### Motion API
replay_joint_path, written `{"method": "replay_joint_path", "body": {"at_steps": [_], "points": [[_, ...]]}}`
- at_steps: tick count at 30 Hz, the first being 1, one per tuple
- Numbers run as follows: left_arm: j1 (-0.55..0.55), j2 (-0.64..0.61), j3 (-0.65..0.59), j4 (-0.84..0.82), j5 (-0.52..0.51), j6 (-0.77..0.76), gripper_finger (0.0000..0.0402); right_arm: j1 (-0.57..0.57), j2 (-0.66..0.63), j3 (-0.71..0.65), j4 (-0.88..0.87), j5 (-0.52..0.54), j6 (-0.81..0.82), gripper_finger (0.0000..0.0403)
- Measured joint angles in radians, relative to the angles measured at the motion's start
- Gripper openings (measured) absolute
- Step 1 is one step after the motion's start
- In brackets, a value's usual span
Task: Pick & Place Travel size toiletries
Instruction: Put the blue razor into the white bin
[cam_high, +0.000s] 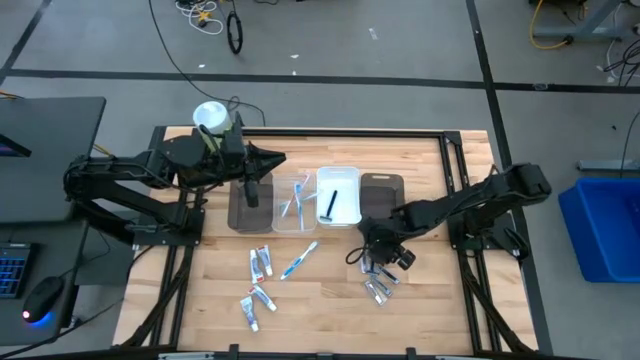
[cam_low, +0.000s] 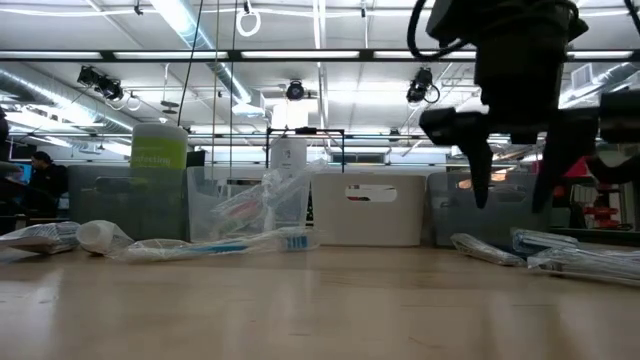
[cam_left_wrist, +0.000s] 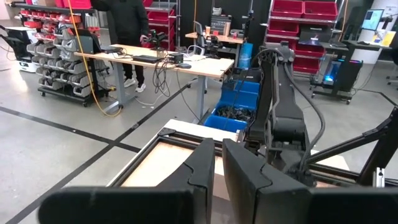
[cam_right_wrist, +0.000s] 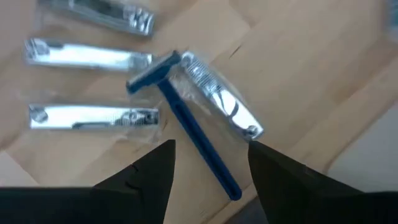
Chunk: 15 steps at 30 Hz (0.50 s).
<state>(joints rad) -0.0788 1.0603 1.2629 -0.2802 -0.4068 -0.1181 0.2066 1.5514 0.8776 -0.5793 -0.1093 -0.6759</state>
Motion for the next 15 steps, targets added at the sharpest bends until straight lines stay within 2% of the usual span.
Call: {"method": "replay_joint_path", "body": {"at_steps": [3, 9, 15], "points": [[0.0, 0.0, 0.0, 0.0, 0.0, 0.0, 0.0041, 0.0, 0.043, 0.0, 0.001, 0.005, -0.032, 0.0205], [0.0, 0.0, 0.0, -0.001, -0.001, 0.001, 0.0041, 0.002, 0.098, 0.006, 0.037, 0.096, -0.093, 0.0199], [0.0, 0.0, 0.0, -0.002, -0.017, 0.002, 0.0041, 0.009, 0.103, 0.002, 0.029, 0.075, -0.133, 0.0186]]}}
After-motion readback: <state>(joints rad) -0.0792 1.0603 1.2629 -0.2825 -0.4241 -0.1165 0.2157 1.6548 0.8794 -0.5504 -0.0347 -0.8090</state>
